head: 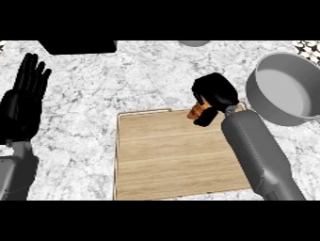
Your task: Pick the croissant from the tray and place it in the pot
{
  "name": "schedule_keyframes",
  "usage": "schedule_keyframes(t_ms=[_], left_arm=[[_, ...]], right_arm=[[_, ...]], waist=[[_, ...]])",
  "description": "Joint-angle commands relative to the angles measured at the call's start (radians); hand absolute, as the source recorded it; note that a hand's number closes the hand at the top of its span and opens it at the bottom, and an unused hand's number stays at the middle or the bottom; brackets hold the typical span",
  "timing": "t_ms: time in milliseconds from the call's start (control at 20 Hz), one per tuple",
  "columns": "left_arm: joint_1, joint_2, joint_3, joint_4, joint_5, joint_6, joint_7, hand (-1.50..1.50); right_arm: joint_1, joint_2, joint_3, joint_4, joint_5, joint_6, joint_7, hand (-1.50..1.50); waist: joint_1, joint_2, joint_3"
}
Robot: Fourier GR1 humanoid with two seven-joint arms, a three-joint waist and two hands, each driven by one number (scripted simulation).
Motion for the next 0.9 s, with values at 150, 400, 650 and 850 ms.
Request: schedule_keyframes(t_ms=[150, 400, 650, 850], left_arm=[[0.001, 0.005, -0.004, -0.004, 0.0, -0.008, 0.003, 0.0], [-0.009, -0.005, -0.023, -0.01, 0.005, -0.023, 0.006, 0.0], [-0.03, -0.026, -0.051, -0.003, -0.017, -0.01, -0.002, 0.0], [-0.012, -0.023, -0.05, -0.002, -0.02, -0.017, -0.008, 0.0]], right_arm=[[-0.107, 0.006, -0.242, -0.009, 0.053, -0.186, 0.588, 1.5], [-0.204, -0.003, -0.281, -0.025, 0.238, -0.327, 0.995, 1.5], [-0.31, -0.033, -0.261, -0.002, 0.504, -0.329, 1.383, 1.5], [-0.347, -0.004, -0.25, 0.011, 0.664, -0.282, 1.585, 1.5]], waist=[[0.033, 0.0, -0.006], [0.074, -0.001, -0.008], [0.082, -0.001, -0.006], [0.081, -0.004, -0.002]])
